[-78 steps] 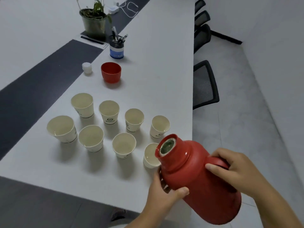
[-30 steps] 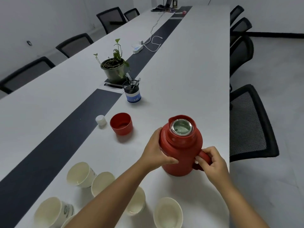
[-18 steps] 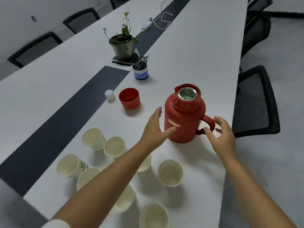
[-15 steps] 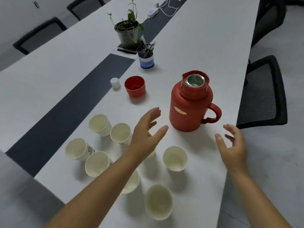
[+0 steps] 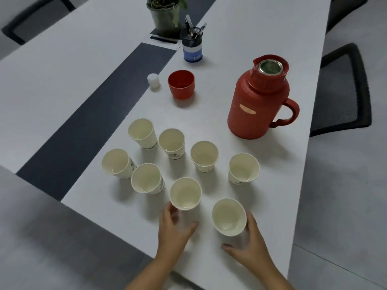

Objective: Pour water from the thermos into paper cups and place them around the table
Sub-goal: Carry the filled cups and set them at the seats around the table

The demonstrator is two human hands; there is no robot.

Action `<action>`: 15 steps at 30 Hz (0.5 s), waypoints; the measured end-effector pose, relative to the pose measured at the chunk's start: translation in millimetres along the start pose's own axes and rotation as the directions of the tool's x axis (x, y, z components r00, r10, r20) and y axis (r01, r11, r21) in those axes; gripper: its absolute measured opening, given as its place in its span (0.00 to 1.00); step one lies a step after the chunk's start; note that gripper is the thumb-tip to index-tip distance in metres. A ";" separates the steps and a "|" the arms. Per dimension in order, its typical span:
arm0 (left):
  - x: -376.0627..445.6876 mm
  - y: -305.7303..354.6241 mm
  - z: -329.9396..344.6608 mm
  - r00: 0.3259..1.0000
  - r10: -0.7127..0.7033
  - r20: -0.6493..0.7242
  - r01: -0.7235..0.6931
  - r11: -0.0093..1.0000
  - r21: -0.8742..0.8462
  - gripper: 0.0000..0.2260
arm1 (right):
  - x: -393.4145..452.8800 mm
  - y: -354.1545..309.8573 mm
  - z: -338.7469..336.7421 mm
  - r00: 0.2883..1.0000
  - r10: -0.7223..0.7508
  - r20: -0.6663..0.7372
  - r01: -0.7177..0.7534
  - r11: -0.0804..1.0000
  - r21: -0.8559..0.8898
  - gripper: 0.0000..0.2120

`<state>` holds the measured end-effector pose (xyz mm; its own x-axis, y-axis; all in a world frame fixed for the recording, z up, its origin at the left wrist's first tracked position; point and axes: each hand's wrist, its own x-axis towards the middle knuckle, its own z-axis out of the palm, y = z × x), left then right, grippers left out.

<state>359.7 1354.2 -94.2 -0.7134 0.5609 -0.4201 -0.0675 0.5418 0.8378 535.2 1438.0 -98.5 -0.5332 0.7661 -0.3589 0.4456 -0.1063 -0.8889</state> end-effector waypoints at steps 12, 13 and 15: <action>46.1 19.5 3.2 0.957 0.262 0.121 -0.261 0.965 -0.026 0.30 | 21.2 -9.5 27.6 0.955 0.003 -0.296 0.030 0.994 0.110 0.36; 41.6 19.0 3.0 0.955 0.267 0.126 -0.266 0.964 -0.027 0.30 | 18.1 -9.6 27.6 0.950 0.013 -0.312 0.028 0.992 0.125 0.35; 30.3 18.9 3.2 0.948 0.284 0.146 -0.286 0.958 -0.012 0.31 | 9.3 -10.3 26.2 0.935 0.025 -0.352 0.030 0.988 0.151 0.35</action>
<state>339.1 1383.5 -92.2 -0.5936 0.7766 -0.2108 0.1310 0.3518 0.9269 506.8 1429.6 -100.1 -0.2341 0.9374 -0.2579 0.3161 -0.1775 -0.9320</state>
